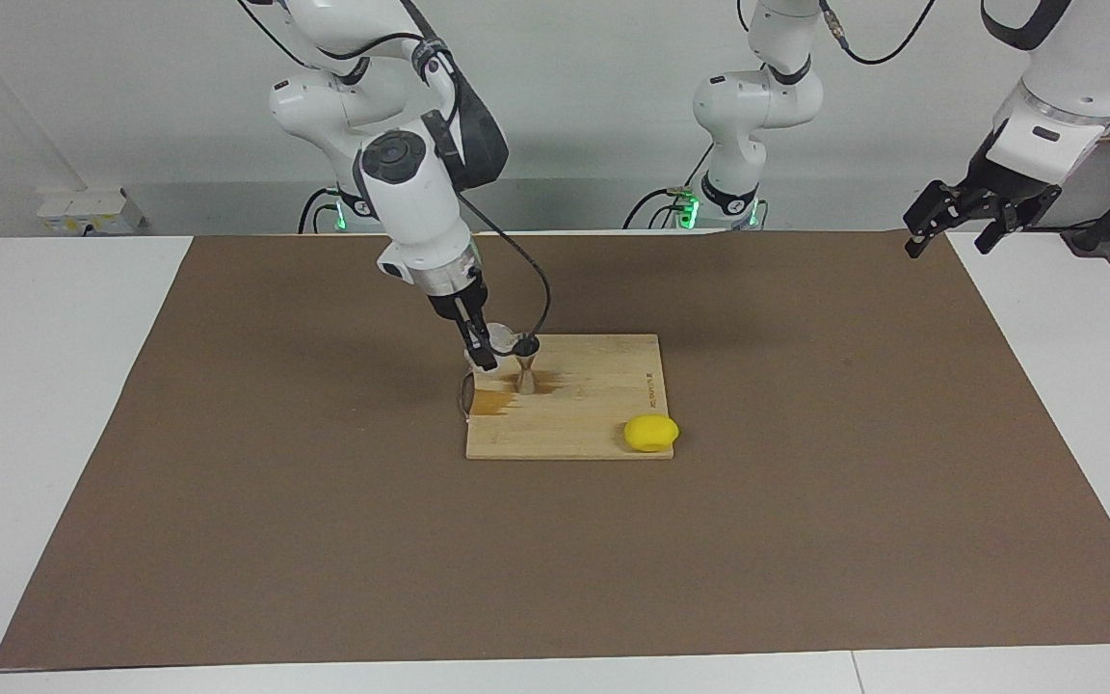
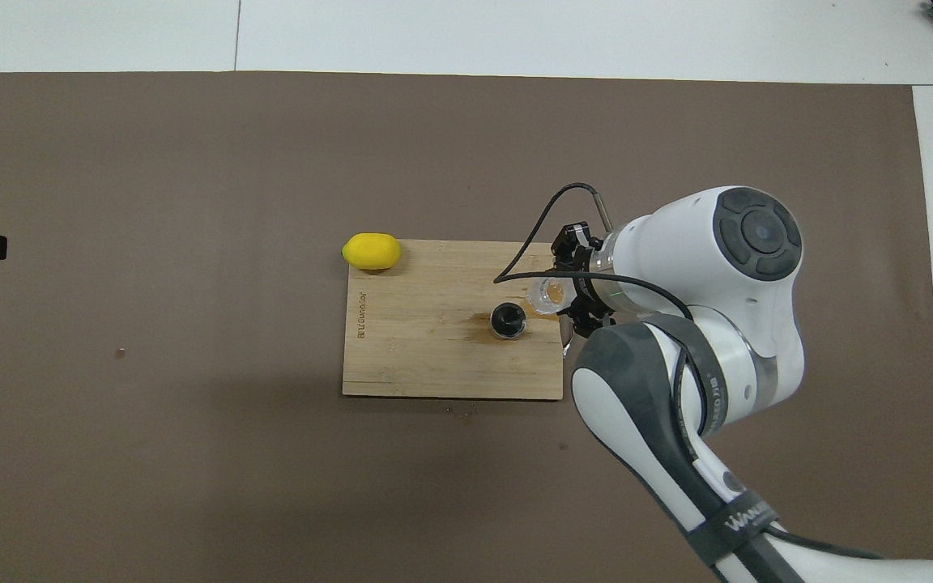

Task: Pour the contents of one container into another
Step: 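Turn the clear cup upright and carry it back with the right gripper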

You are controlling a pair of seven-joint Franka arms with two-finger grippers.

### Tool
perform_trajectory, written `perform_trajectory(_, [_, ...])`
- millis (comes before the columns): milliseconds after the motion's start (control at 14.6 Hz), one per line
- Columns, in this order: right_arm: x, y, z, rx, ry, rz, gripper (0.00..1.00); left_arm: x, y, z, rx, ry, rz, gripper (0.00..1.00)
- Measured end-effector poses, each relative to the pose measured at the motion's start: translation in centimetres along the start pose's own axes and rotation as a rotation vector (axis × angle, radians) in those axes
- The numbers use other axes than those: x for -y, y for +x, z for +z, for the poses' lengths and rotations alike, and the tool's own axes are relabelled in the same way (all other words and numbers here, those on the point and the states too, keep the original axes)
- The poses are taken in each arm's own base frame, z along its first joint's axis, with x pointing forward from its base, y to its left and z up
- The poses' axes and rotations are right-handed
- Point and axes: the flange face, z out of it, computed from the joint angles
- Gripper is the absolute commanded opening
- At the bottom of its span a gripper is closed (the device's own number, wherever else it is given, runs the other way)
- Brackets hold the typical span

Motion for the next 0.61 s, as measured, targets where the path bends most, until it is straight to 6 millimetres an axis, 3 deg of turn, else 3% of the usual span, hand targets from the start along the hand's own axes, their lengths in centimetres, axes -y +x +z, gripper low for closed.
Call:
perform_trajectory(137, [-0.3,1.4,0.6,0.035,-0.013,0.018,0.00,0.0,0.0,0.0,0.000,0.000,0.000,1.00])
perform_trajectory(273, [-0.6,4.2,1.3,0.115,-0.019,0.032,0.00,0.0,0.0,0.0,0.000,0.000,0.000,1.00])
perform_trajectory(615, [-2.4,16.3,3.1,0.276,-0.006,0.118,0.00,-0.2,0.0,0.0,0.000,0.000,0.004,1.00])
